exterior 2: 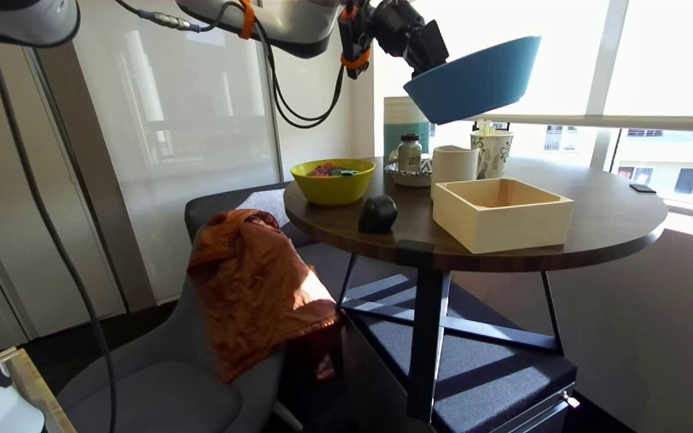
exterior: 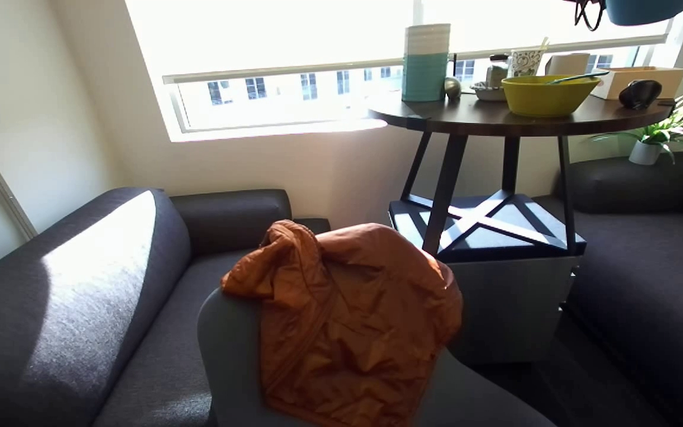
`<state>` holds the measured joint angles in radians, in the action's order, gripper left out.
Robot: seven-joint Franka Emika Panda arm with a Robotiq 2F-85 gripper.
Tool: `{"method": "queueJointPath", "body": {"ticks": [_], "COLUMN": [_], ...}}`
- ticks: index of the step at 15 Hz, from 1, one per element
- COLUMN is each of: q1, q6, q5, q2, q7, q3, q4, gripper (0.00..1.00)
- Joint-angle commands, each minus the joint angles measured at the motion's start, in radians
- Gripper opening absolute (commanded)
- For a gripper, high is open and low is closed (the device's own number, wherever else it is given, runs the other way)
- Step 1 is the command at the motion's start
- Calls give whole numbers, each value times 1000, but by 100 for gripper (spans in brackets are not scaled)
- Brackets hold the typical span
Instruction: Put the blue bowl on top of the box
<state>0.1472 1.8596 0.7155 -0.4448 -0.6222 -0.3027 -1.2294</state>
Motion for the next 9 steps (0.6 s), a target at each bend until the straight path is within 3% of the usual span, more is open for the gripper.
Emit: {"method": "queueJointPath", "body": {"ticks": [1, 4, 9], "q1": [14, 44, 103], "q6": [-29, -22, -62], "q5": [24, -27, -237], "q2": [-8, 4, 15], "q7": [140, 281, 457], "q3": [-5, 13, 51], "q4": [6, -18, -37], "gripper": [1, 1, 1]}}
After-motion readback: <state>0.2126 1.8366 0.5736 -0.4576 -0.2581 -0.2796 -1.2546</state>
